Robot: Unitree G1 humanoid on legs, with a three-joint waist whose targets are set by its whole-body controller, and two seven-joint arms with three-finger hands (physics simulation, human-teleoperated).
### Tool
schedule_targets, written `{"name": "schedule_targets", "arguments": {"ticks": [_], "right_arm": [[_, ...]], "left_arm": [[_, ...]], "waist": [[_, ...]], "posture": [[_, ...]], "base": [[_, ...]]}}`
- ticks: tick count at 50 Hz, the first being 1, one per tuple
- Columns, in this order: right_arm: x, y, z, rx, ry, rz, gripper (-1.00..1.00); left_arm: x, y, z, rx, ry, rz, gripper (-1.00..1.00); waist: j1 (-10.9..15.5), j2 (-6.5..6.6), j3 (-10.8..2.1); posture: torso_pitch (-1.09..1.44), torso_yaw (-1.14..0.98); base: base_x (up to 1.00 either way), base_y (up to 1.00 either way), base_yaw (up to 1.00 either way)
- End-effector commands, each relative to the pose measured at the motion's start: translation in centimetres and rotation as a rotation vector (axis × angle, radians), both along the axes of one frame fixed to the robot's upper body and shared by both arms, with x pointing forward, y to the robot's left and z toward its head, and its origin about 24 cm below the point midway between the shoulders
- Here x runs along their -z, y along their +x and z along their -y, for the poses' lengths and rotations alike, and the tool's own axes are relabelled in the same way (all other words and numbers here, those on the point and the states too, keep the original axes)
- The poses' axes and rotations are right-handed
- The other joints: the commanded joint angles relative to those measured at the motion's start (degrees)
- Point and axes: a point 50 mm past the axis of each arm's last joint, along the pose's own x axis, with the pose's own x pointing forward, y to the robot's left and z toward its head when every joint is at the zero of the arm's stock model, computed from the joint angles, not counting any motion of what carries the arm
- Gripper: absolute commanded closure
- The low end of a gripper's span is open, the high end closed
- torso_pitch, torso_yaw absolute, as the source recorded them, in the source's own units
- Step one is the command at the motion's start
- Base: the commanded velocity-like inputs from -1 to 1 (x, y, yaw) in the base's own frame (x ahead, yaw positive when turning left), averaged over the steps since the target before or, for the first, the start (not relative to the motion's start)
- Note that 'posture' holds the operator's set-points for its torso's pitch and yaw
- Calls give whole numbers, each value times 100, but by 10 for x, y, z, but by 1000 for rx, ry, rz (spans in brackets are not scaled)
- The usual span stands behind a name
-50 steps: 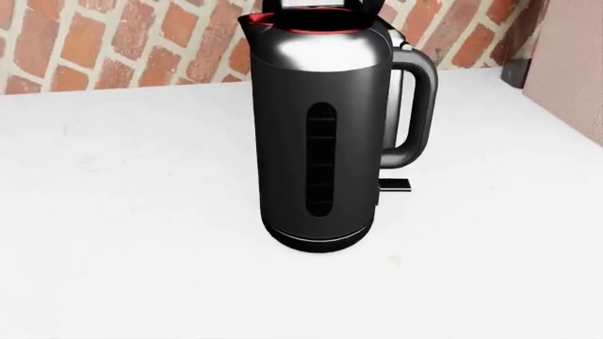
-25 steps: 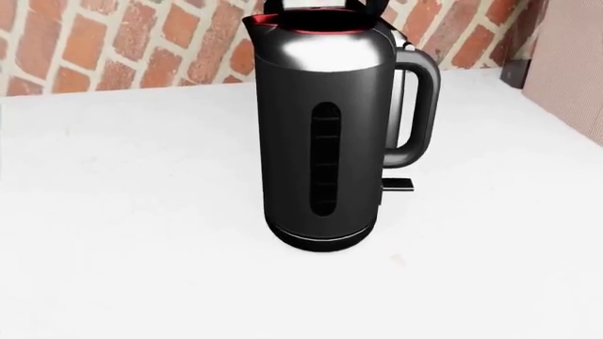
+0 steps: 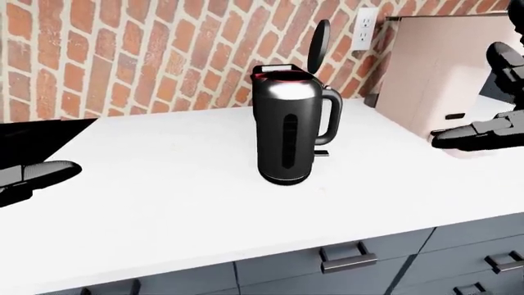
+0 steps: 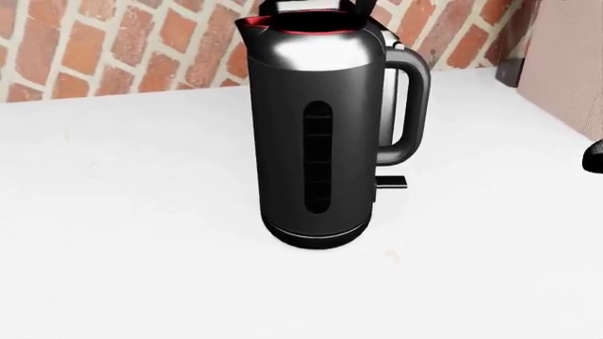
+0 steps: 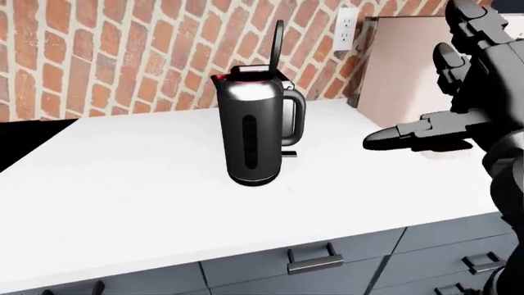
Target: Close the lid of the electric kettle.
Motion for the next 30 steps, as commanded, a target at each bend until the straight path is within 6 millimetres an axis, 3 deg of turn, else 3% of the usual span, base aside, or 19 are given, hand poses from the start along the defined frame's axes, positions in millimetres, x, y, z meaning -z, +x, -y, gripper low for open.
{"name": "schedule_targets", "arguments": {"ticks": [1, 30], "right_arm": [[-12, -3, 3, 23, -41, 14, -100], [-40, 32, 5, -29, -375, -306, -100]], "left_arm": [[-9, -4, 2, -2, 34, 54, -100], [-3, 1, 0, 2, 28, 53, -100]], "waist": [[-4, 4, -5], [-68, 141, -24]], "posture": [[-41, 0], [-41, 0]], "base": [[0, 0, 0], [0, 0, 0]]}}
